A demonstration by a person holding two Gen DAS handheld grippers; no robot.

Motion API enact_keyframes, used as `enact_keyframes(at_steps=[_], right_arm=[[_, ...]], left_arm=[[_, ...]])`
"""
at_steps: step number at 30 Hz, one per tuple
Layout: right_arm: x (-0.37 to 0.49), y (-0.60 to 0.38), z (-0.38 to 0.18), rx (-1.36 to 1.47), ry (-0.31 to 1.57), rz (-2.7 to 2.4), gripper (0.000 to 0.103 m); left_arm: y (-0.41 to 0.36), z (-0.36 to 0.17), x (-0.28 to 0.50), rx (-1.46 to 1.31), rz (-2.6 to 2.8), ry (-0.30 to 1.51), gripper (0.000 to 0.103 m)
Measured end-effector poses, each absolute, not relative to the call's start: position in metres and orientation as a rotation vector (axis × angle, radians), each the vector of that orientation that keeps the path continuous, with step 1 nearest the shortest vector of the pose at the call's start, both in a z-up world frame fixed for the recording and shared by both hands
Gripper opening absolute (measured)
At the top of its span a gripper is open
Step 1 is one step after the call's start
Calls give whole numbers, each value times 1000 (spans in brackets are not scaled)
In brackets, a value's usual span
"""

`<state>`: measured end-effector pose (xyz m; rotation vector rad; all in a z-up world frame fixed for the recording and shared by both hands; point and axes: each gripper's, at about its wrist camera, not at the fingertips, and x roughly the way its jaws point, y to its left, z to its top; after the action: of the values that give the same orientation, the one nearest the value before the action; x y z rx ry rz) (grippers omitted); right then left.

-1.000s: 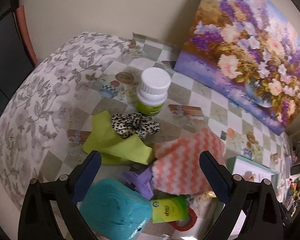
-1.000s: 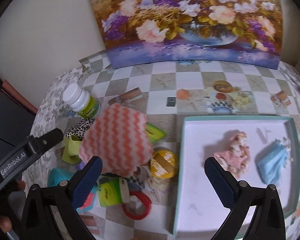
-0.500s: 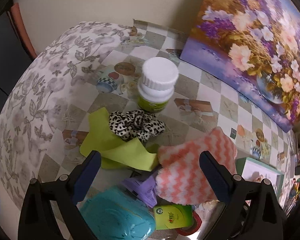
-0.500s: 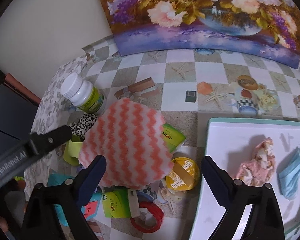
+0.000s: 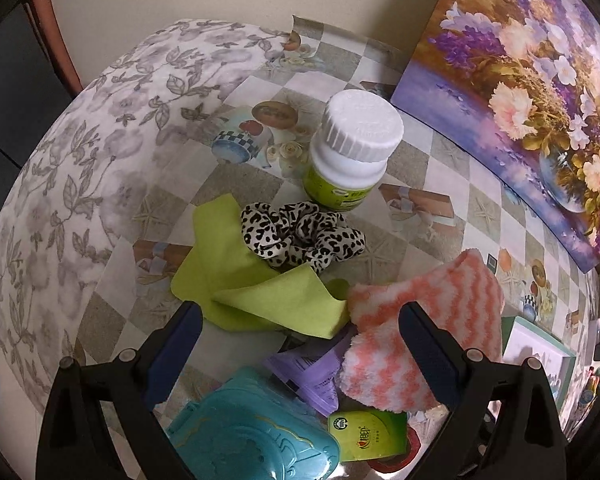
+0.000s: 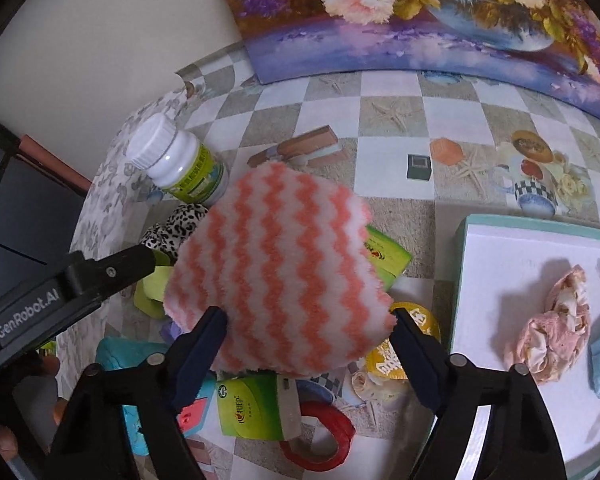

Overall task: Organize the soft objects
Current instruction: 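Grasp the pink-white zigzag cloth with the right gripper, then lift the zigzag cloth with the right gripper while the left gripper grasps the green tissue pack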

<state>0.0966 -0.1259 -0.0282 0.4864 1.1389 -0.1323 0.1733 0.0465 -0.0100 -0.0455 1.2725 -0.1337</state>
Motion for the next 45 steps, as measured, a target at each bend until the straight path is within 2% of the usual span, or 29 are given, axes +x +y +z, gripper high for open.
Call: enact_keyframes(at_steps=[4,12,13,17,23,45], right_arm=[[97,-124,-21,474,1122,-121,68],[96,-122,-12,456,1100,-93,33],[96,-122,-10,449,1093,-89,32],[96,-121,-9,447,1086,-71,14],[94,-120,-3,448,1058,-52,9],[71,-123,70,481,873,35,9]], left_arm=[[47,-11,174,-50,-132,1275,99],[48,-8,173,-57,-132,1268,99],[48,-8,173,-58,-133,1268,99],[47,-7,173,-57,-134,1266,99],[47,-3,173,-58,-133,1255,99],[42,23,161,-44,-155,1189,99]])
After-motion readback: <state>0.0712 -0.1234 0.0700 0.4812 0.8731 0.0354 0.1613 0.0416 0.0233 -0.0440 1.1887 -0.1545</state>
